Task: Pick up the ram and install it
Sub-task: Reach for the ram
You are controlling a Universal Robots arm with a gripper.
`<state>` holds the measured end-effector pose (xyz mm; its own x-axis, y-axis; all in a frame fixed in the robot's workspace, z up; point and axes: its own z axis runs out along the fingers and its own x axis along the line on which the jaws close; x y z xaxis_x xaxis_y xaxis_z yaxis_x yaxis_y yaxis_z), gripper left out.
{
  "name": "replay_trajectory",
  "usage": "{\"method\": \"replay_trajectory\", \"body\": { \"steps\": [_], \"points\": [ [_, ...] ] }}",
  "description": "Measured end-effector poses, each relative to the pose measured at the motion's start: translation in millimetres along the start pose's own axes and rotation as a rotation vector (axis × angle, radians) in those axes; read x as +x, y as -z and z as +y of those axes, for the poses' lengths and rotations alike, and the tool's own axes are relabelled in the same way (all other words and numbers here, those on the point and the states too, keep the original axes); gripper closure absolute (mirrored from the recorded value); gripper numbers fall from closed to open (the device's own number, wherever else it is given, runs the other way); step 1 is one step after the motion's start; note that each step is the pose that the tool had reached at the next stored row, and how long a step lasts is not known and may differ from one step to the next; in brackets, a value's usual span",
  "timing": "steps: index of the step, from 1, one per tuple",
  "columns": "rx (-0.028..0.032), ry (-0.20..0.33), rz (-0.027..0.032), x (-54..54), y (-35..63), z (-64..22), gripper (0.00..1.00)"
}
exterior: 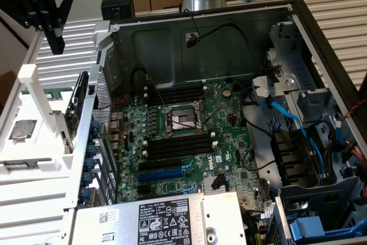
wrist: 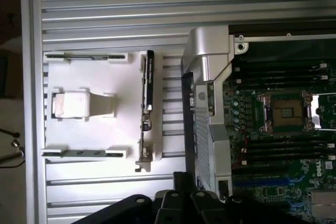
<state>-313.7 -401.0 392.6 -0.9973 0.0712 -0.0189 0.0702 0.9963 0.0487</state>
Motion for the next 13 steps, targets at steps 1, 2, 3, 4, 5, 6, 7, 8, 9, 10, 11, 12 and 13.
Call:
{"method": "replay_trajectory", "body": {
  "steps": [1, 2, 3, 4, 5, 6, 7, 8, 9, 10, 11, 12, 13],
  "points": [
    [-0.0001, 0.0, 0.0, 4.8, 0.1, -0.3, 0.9],
    [0.0, 0.0, 0.0, 9.4, 0.2, -0.6, 0.9],
    [0.0, 0.0, 0.0, 13.8, 0.3, -1.0, 0.9],
    [0.0, 0.0, -0.0001, 18.0, 0.4, -1.3, 0.9],
    [-0.0001, 0.0, -0.0001, 23.0, 0.5, -1.6, 0.9],
    [-0.0001, 0.0, -0.0001, 27.5, 0.6, -1.9, 0.9],
    [-0.0001, 0.0, -0.0001, 32.1, 0.7, -2.3, 0.9],
    [0.0, 0.0, 0.0, 36.6, 0.8, -2.6, 0.9],
    [0.0, 0.0, 0.0, 55.1, 1.2, -3.9, 0.9],
    [-0.0001, 0.0, -0.0001, 59.5, 1.3, -4.2, 0.9],
    [0.0, 0.0, 0.0, 64.0, 1.4, -4.5, 0.9],
    [0.0, 0.0, 0.0, 68.8, 1.5, -4.8, 0.9],
    [-0.0001, 0.0, -0.0001, 73.1, 1.6, -5.1, 0.9]
  ]
}}
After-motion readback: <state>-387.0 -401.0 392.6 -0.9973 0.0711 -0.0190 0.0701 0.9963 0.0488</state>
